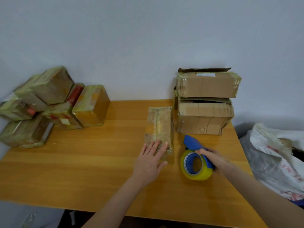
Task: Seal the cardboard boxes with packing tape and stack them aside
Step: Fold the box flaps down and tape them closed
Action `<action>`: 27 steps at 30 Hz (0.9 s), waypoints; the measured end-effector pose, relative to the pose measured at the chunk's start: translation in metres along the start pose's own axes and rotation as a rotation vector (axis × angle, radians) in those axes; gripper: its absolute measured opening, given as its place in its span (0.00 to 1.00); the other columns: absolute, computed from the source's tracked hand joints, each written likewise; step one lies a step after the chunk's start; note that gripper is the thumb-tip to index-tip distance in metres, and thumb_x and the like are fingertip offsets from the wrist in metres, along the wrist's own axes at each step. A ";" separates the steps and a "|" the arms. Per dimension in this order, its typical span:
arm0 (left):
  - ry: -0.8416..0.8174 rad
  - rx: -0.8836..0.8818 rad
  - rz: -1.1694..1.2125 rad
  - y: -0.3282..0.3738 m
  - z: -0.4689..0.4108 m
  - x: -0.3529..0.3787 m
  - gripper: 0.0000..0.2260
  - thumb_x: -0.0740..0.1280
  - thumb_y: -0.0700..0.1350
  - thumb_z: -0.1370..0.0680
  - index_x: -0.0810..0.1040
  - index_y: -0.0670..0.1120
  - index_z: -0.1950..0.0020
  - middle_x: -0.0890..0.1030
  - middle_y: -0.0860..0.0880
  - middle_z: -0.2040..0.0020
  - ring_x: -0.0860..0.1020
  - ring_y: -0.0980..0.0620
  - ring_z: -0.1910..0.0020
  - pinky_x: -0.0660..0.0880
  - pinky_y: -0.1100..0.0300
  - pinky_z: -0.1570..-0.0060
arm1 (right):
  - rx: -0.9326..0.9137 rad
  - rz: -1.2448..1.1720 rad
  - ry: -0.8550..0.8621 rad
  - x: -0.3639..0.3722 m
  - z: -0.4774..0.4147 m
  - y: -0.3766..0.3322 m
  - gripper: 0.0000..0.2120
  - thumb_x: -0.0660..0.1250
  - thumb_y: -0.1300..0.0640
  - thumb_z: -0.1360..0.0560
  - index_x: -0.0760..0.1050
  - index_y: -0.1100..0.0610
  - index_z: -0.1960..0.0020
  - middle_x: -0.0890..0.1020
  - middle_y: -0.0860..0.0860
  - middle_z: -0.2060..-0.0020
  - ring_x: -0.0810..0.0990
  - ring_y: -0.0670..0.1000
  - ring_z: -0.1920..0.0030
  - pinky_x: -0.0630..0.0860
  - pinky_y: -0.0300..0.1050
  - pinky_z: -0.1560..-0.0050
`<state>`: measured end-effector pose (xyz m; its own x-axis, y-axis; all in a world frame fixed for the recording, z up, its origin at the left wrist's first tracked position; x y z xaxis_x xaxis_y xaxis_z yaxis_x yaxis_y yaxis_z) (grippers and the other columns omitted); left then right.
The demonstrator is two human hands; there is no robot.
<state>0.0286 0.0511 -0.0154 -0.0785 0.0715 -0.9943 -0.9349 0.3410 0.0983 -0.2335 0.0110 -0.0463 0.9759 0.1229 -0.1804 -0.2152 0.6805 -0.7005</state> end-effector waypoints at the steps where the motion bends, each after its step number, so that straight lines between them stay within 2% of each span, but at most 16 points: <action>1: 0.032 0.006 0.042 0.000 -0.001 -0.005 0.28 0.41 0.63 0.22 0.42 0.57 0.23 0.49 0.48 0.21 0.49 0.50 0.22 0.39 0.56 0.27 | 0.036 -0.050 -0.013 0.002 -0.002 0.007 0.21 0.74 0.50 0.29 0.76 0.54 0.39 0.83 0.58 0.51 0.82 0.62 0.50 0.79 0.61 0.46; 3: 0.106 -0.032 0.147 -0.005 -0.002 -0.012 0.27 0.45 0.61 0.20 0.43 0.56 0.23 0.45 0.51 0.22 0.47 0.54 0.23 0.41 0.58 0.27 | 0.083 -0.071 -0.036 0.005 -0.002 0.014 0.21 0.72 0.44 0.29 0.76 0.51 0.39 0.83 0.57 0.51 0.81 0.60 0.53 0.78 0.55 0.51; 5: 0.177 -0.151 0.290 -0.011 0.000 -0.018 0.27 0.51 0.58 0.19 0.46 0.53 0.23 0.46 0.53 0.22 0.52 0.53 0.24 0.51 0.56 0.25 | 0.104 -0.060 -0.045 0.005 0.001 0.016 0.23 0.69 0.38 0.28 0.76 0.49 0.38 0.82 0.56 0.50 0.80 0.58 0.53 0.76 0.53 0.50; 7: 0.182 -0.329 0.458 -0.018 0.002 -0.020 0.29 0.53 0.57 0.19 0.48 0.49 0.21 0.48 0.51 0.21 0.56 0.51 0.24 0.61 0.53 0.28 | 0.087 0.072 -0.003 0.001 0.004 0.011 0.28 0.64 0.33 0.27 0.72 0.48 0.34 0.81 0.55 0.46 0.79 0.57 0.48 0.75 0.53 0.46; 9: 0.105 -0.487 0.603 -0.024 -0.001 -0.016 0.33 0.55 0.59 0.20 0.45 0.47 0.21 0.53 0.47 0.21 0.58 0.47 0.24 0.61 0.52 0.28 | -0.032 0.364 0.056 -0.001 0.010 -0.003 0.35 0.60 0.32 0.26 0.67 0.54 0.28 0.79 0.55 0.41 0.77 0.57 0.43 0.73 0.52 0.44; 11: 0.052 -0.604 0.760 -0.026 -0.008 -0.012 0.38 0.58 0.62 0.22 0.44 0.46 0.21 0.64 0.42 0.25 0.65 0.42 0.28 0.66 0.46 0.31 | -0.221 0.637 0.146 0.007 0.019 -0.024 0.39 0.56 0.31 0.26 0.63 0.57 0.25 0.80 0.53 0.47 0.77 0.57 0.46 0.74 0.47 0.50; 12: 0.046 -0.654 0.843 -0.024 -0.012 -0.012 0.40 0.60 0.62 0.23 0.44 0.46 0.21 0.65 0.42 0.26 0.66 0.41 0.28 0.67 0.46 0.32 | -0.305 0.680 0.174 0.019 0.027 -0.037 0.40 0.55 0.31 0.26 0.61 0.57 0.24 0.80 0.53 0.47 0.76 0.56 0.45 0.74 0.46 0.51; 14: 0.045 -0.726 0.949 -0.019 -0.021 -0.010 0.41 0.63 0.61 0.23 0.46 0.44 0.21 0.63 0.44 0.25 0.64 0.43 0.27 0.66 0.48 0.31 | -0.398 0.678 0.155 0.055 0.038 -0.057 0.39 0.56 0.34 0.23 0.56 0.57 0.22 0.76 0.55 0.35 0.75 0.56 0.37 0.75 0.49 0.42; 16: 0.035 -0.758 0.947 -0.016 -0.029 -0.009 0.40 0.66 0.60 0.24 0.53 0.43 0.22 0.67 0.45 0.27 0.67 0.44 0.29 0.68 0.48 0.33 | -0.387 0.711 0.112 0.094 0.040 -0.067 0.40 0.55 0.32 0.23 0.51 0.56 0.21 0.73 0.57 0.31 0.75 0.56 0.35 0.77 0.52 0.43; 18: 0.057 -0.764 0.908 -0.017 -0.033 -0.005 0.28 0.66 0.55 0.22 0.66 0.41 0.28 0.75 0.45 0.34 0.74 0.45 0.36 0.74 0.54 0.41 | -0.336 0.772 0.132 0.117 0.035 -0.069 0.41 0.53 0.31 0.24 0.49 0.56 0.21 0.71 0.57 0.31 0.75 0.57 0.37 0.78 0.52 0.48; 20: 0.099 -0.752 0.869 -0.016 -0.033 -0.004 0.13 0.60 0.47 0.18 0.73 0.40 0.39 0.79 0.44 0.44 0.77 0.45 0.44 0.71 0.59 0.52 | -0.295 0.784 0.189 0.126 0.028 -0.064 0.37 0.53 0.35 0.21 0.50 0.55 0.21 0.65 0.58 0.28 0.71 0.60 0.34 0.75 0.54 0.43; 22: 0.144 -0.750 0.839 -0.014 -0.031 -0.008 0.11 0.55 0.44 0.16 0.74 0.39 0.43 0.78 0.44 0.48 0.77 0.45 0.48 0.68 0.60 0.55 | -0.277 0.752 0.216 0.131 0.026 -0.060 0.32 0.51 0.39 0.19 0.49 0.54 0.21 0.62 0.58 0.26 0.67 0.63 0.31 0.72 0.56 0.37; 25: 0.166 -0.712 0.976 -0.012 -0.025 -0.013 0.16 0.52 0.44 0.16 0.71 0.39 0.34 0.75 0.49 0.44 0.74 0.48 0.40 0.67 0.62 0.49 | -0.308 0.652 0.194 0.130 0.022 -0.056 0.30 0.48 0.41 0.18 0.50 0.54 0.21 0.63 0.59 0.26 0.66 0.63 0.29 0.69 0.56 0.34; 27: 0.171 -0.644 1.078 -0.017 -0.014 -0.011 0.20 0.53 0.47 0.16 0.64 0.42 0.26 0.71 0.50 0.34 0.69 0.51 0.32 0.68 0.60 0.39 | -0.340 0.605 0.125 0.117 0.023 -0.054 0.30 0.48 0.41 0.18 0.53 0.55 0.21 0.68 0.58 0.28 0.67 0.60 0.30 0.69 0.56 0.34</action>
<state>0.0408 0.0317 -0.0067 -0.9010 -0.1100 -0.4195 -0.3640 -0.3342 0.8694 -0.1062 0.0052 -0.0133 0.6743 0.3102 -0.6701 -0.7380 0.2529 -0.6256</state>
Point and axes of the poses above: each hand's wrist, its own z-axis away from the middle knuckle, its own x-axis out of the palm, y = z × x, the point moved 2 cm from there along -z, towards the middle knuckle
